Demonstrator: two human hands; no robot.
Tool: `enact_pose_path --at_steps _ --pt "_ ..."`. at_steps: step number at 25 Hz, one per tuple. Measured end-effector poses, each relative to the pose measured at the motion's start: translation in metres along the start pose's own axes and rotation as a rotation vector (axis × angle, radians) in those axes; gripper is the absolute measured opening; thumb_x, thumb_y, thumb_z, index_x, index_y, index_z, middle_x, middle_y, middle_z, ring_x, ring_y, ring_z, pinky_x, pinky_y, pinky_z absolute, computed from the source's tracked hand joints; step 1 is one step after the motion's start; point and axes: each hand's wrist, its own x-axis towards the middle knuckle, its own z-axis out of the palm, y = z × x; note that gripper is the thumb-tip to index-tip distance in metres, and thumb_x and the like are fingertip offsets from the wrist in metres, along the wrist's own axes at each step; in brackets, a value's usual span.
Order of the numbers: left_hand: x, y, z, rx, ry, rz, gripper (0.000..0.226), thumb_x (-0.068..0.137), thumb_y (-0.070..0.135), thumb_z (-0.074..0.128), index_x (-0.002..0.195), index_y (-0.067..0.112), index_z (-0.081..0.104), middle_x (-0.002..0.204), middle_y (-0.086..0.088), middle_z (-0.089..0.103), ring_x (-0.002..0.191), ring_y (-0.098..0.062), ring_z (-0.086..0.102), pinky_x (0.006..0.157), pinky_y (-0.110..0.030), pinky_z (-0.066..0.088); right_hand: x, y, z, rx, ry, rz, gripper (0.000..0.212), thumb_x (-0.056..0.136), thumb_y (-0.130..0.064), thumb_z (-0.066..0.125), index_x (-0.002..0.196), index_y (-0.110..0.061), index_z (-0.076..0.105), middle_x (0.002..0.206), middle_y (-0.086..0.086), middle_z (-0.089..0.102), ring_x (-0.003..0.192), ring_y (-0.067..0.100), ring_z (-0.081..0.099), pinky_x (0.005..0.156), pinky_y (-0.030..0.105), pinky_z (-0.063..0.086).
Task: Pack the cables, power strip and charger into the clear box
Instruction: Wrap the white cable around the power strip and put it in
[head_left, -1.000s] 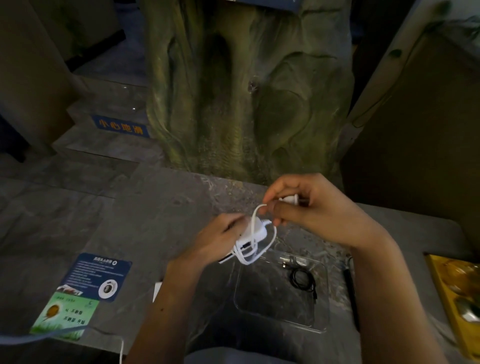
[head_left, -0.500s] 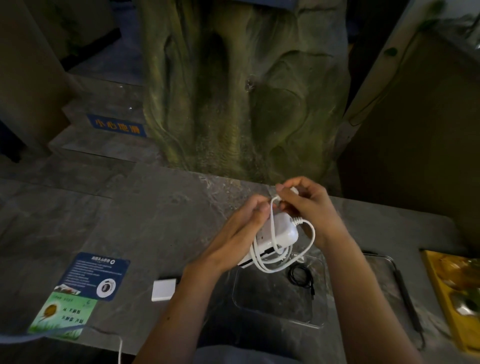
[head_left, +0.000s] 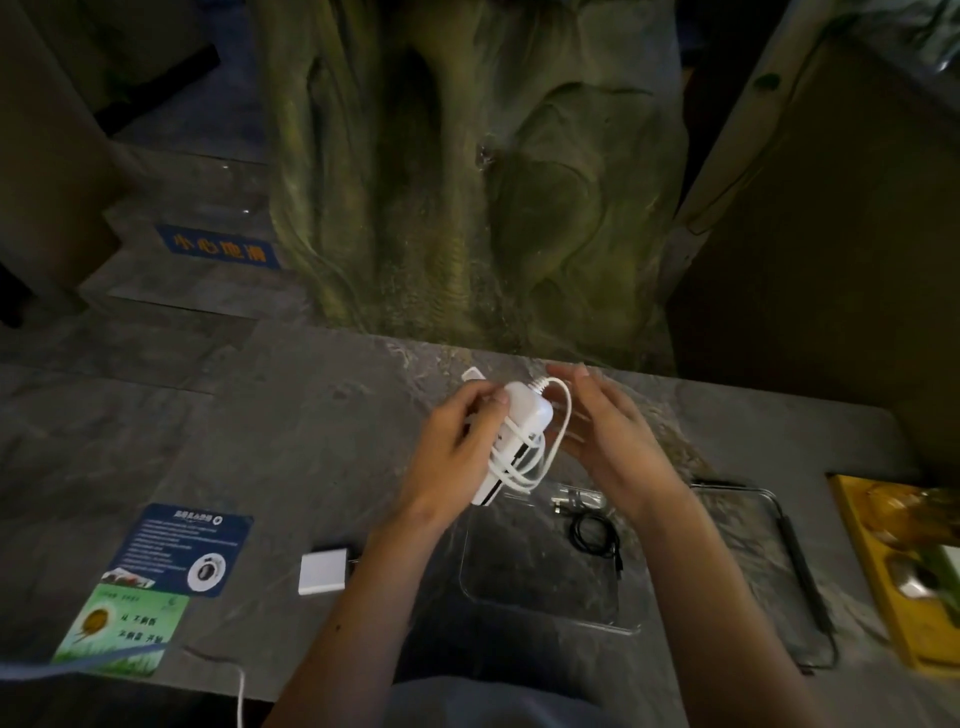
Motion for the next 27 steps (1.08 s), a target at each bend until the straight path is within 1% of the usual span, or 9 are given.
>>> enact_pose_path --at_steps 3,5,9,13,16,19,21,25,27 --pt "0.0 -0.012 0.008 -0.019 0.054 -0.056 0.012 0.098 0.021 0.05 0.098 0.022 0.062 0.079 0.008 0.067 0.066 0.007 0.061 0.06 -0.011 0.047 -0.006 0.005 -0.004 -0.018 -0.056 0.018 0.046 0.092 -0.04 0.051 0.122 -0.006 0.057 0.109 0.016 0.07 0.096 0.027 0.068 0.08 0.038 0.056" --pt "0.001 -0.025 0.013 -0.003 0.067 -0.089 0.014 0.098 0.025 0.052 0.106 0.02 0.062 0.084 0.006 0.069 0.07 0.005 0.063 0.064 -0.016 0.05 -0.013 0.011 -0.007 -0.069 -0.078 0.026 0.042 0.09 -0.034 0.057 0.122 -0.008 0.055 0.111 0.019 0.069 0.098 0.031 0.068 0.085 0.042 0.057" --pt "0.001 -0.048 0.021 0.054 0.01 -0.166 0.024 0.093 0.036 0.057 0.116 0.028 0.058 0.097 0.007 0.069 0.09 -0.008 0.067 0.08 -0.032 0.054 -0.019 0.025 -0.015 -0.096 -0.012 0.047 0.033 0.086 -0.02 0.067 0.117 -0.017 0.057 0.106 0.012 0.072 0.093 0.025 0.071 0.082 0.037 0.058" --pt "-0.002 -0.053 0.029 -0.012 -0.061 -0.34 0.052 0.088 0.037 0.065 0.134 0.02 0.046 0.112 0.002 0.065 0.098 -0.009 0.065 0.081 -0.025 0.053 -0.015 0.039 -0.026 -0.121 0.096 0.086 0.037 0.086 -0.014 0.069 0.12 -0.011 0.055 0.108 0.015 0.07 0.097 0.031 0.07 0.082 0.04 0.059" --pt "-0.006 -0.058 0.033 -0.112 -0.082 -0.431 0.047 0.084 0.037 0.069 0.125 0.019 0.054 0.112 0.001 0.068 0.093 -0.008 0.068 0.07 -0.021 0.053 -0.012 0.053 -0.035 -0.077 0.145 0.089 0.04 0.082 -0.012 0.072 0.119 -0.006 0.057 0.11 0.019 0.069 0.097 0.033 0.069 0.086 0.046 0.057" --pt "-0.005 -0.07 0.037 -0.13 -0.073 -0.464 0.018 0.087 0.032 0.066 0.104 0.025 0.064 0.095 0.003 0.073 0.082 -0.008 0.069 0.065 -0.021 0.051 -0.01 0.068 -0.041 -0.007 0.187 0.087 0.037 0.08 -0.007 0.073 0.115 -0.004 0.059 0.11 0.022 0.069 0.092 0.031 0.07 0.081 0.043 0.057" --pt "-0.005 -0.076 0.039 -0.114 -0.071 -0.488 0.012 0.088 0.031 0.065 0.099 0.027 0.066 0.096 0.002 0.073 0.083 -0.01 0.068 0.066 -0.022 0.05 -0.009 0.076 -0.043 0.056 0.217 0.102 0.033 0.08 -0.004 0.072 0.111 -0.003 0.06 0.109 0.022 0.069 0.09 0.031 0.069 0.08 0.043 0.057" --pt "-0.008 -0.095 0.039 0.161 -0.082 -0.542 0.039 0.083 0.055 0.064 0.108 0.026 0.067 0.102 0.001 0.071 0.087 -0.009 0.066 0.074 -0.025 0.052 -0.012 0.087 -0.046 0.132 0.263 0.117 0.013 0.083 0.0 0.068 0.094 -0.007 0.065 0.089 0.017 0.07 0.07 0.022 0.069 0.056 0.027 0.056" --pt "-0.009 -0.105 0.038 0.324 -0.1 -0.49 0.056 0.076 0.075 0.054 0.103 0.027 0.069 0.11 0.001 0.065 0.097 -0.011 0.063 0.084 -0.029 0.052 -0.01 0.094 -0.05 0.173 0.271 0.119 0.009 0.084 -0.001 0.066 0.088 -0.009 0.067 0.083 0.014 0.072 0.068 0.02 0.069 0.057 0.028 0.056"
